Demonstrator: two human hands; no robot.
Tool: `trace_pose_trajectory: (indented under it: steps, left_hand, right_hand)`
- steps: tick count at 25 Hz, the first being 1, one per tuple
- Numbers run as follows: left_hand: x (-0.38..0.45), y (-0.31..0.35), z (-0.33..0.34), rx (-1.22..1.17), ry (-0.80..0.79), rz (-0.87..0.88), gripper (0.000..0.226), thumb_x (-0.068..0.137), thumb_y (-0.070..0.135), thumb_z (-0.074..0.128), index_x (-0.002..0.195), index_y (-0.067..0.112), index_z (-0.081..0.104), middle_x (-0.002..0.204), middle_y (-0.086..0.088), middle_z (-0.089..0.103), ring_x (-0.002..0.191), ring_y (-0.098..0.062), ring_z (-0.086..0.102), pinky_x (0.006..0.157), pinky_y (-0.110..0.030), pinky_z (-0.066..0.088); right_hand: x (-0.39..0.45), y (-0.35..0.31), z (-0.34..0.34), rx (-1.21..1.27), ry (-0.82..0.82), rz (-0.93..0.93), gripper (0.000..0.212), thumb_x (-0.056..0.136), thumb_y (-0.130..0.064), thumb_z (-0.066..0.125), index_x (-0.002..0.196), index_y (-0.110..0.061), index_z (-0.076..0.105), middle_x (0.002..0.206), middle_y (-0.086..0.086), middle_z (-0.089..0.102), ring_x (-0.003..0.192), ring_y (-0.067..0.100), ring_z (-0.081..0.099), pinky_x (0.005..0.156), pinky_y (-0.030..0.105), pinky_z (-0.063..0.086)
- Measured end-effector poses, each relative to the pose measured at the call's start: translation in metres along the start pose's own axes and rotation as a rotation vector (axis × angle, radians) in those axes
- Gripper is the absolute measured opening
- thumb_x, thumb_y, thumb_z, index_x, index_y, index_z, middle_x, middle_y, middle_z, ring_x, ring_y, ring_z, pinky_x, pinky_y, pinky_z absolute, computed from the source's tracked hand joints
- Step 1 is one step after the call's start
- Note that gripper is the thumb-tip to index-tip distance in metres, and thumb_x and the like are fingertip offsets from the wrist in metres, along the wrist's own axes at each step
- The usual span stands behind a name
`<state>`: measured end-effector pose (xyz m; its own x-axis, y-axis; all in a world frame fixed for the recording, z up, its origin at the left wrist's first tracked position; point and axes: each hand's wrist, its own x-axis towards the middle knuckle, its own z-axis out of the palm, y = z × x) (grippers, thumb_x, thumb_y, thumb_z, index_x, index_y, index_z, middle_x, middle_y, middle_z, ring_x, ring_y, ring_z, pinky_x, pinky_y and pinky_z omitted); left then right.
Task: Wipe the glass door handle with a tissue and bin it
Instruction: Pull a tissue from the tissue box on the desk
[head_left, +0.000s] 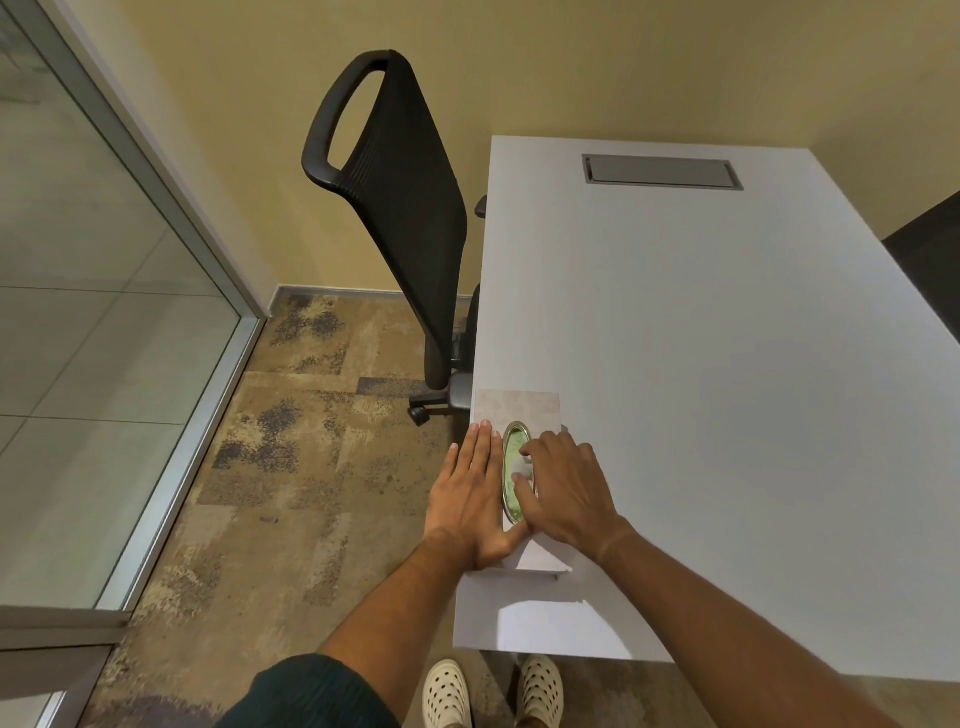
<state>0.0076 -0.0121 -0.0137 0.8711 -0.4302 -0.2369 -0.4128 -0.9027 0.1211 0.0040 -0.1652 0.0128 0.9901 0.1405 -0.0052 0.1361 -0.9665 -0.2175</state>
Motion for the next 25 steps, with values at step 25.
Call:
trace_pose_trajectory:
  steps: [25]
  left_hand:
    - [-0.004,0.003,-0.009,0.050,-0.029,-0.005,0.115,0.082,0.090,0.016,0.158,0.009,-0.016,0.160,-0.016,-0.029,0.150,-0.028,-0.028,0.125,-0.047,-0.003]
  right_hand:
    - [0.016,-0.008,-0.060,1.266,0.358,0.432,0.011,0.093,-0.020,0.047,0.083,-0.017,0.051,0.082,0.003,0.059,0.081,0.024,0.064,0.065,0.026,0.059]
